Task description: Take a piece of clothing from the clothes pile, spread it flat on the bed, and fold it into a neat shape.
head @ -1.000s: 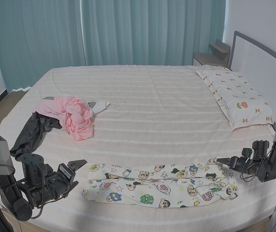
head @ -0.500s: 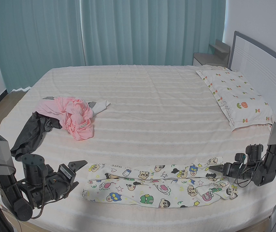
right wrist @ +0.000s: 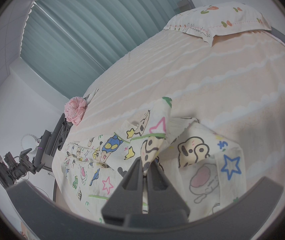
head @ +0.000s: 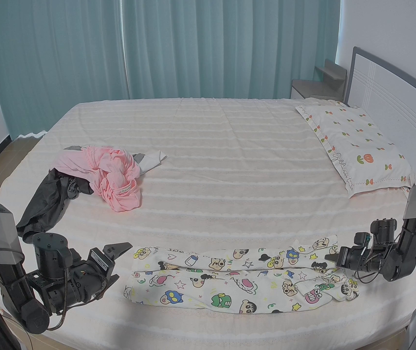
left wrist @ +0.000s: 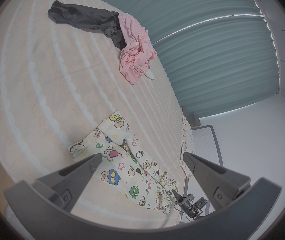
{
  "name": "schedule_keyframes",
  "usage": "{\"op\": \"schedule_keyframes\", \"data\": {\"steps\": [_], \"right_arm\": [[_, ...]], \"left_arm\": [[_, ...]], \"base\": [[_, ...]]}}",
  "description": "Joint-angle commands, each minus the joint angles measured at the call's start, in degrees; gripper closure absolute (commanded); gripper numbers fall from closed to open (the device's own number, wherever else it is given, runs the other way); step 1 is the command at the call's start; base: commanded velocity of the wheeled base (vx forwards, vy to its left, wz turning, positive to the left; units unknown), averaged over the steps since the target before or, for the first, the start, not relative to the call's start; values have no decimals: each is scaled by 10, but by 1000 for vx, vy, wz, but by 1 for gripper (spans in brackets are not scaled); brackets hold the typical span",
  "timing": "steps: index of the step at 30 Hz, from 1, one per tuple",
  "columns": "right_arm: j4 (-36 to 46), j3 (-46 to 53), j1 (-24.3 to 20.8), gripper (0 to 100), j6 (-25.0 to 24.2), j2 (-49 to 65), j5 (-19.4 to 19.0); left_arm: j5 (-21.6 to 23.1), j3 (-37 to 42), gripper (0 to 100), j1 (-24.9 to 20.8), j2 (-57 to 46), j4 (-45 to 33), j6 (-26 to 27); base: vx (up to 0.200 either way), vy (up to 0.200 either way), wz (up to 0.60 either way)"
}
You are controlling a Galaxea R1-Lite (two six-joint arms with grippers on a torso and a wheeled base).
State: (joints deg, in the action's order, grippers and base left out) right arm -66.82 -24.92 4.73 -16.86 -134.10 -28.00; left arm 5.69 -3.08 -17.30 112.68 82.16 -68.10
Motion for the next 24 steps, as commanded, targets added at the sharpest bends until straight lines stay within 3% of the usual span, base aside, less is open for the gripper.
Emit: {"op": "schedule_keyframes", "data": {"steps": [1,4,8,11,18,19,24], "right_arm": [[56,0,14,100,2,52,0],[118,-10,20,100,10,87,0],[219,-40,35,100,68,97,0],[229,-47,41,100,94,80,0],[233,-49,43,100,96,81,1],[233,-49,43,0,96,81,1],[235,-44,43,0,97,89,1]], "left_arm": [[0,-1,0,1,4,0,0],[0,-1,0,0,9,0,1],[0,-1,0,0,13,0,2],[0,-1,0,0,13,1,2],[-9,-2,0,-1,15,0,5],[-9,-2,0,-1,15,0,5],[-55,-26,0,-14,14,1,18]], "base": [[0,0,0],[0,0,0],[0,0,0],[0,0,0],[0,0,0],[0,0,0],[0,0,0]]}}
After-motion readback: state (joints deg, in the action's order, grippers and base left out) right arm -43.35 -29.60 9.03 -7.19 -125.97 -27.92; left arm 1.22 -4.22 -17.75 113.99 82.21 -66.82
